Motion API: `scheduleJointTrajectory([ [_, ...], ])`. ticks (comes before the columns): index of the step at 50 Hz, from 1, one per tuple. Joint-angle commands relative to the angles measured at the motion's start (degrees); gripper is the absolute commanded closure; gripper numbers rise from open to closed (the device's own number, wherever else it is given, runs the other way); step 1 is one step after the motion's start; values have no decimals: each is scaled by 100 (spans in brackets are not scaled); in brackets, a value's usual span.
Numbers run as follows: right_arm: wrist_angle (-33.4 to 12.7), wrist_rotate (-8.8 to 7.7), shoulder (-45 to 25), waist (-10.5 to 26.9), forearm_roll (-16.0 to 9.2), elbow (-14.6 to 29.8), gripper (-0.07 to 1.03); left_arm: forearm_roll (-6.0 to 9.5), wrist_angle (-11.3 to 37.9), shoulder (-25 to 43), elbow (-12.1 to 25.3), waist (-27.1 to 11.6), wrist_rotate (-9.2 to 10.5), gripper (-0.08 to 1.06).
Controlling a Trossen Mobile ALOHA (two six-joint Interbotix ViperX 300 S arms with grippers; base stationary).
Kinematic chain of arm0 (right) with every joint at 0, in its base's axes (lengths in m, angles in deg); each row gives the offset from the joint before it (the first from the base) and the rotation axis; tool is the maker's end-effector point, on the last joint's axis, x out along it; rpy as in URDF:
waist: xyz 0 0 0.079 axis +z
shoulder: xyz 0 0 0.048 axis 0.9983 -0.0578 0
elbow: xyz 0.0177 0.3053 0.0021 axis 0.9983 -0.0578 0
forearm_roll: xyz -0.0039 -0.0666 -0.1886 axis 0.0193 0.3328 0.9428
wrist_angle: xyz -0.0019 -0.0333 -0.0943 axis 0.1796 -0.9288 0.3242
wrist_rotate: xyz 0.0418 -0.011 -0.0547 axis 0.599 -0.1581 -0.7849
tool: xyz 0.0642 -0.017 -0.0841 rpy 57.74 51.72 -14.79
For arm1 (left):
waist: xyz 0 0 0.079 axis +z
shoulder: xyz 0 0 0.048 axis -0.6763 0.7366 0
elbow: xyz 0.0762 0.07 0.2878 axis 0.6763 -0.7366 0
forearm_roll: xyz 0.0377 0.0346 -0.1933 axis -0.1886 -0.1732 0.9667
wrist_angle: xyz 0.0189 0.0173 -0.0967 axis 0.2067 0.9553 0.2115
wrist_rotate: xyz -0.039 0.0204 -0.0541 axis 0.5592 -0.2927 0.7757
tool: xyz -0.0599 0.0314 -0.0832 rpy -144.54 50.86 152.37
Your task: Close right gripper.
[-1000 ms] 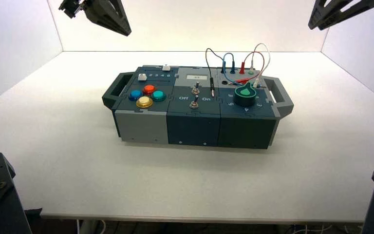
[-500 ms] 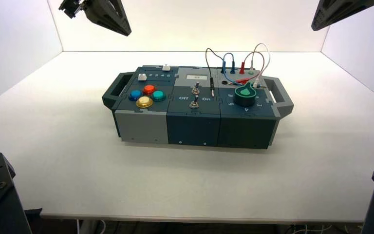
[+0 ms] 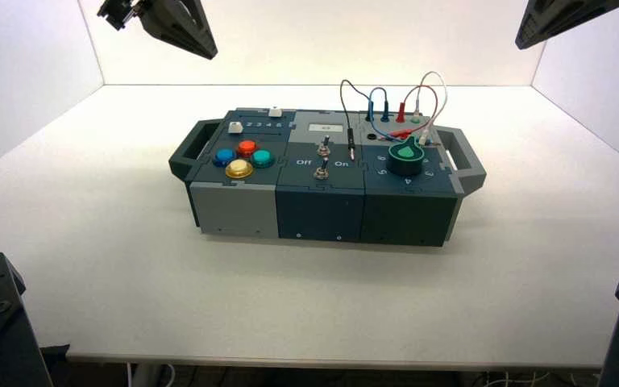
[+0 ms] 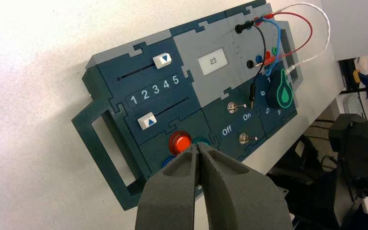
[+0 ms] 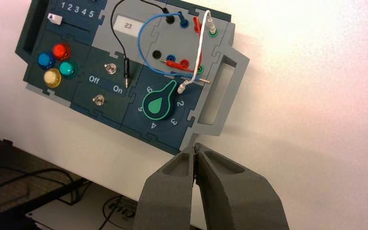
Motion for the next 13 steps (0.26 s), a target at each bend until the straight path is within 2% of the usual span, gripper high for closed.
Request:
scheduleJointTrajectory([
  [1,18,-35,53,26,-44,141,98,35,18,-176,149,-62,-9,101],
  [13,26,-35,53,26,-35,158,98,44,18,-167,141,-70,-18,101],
])
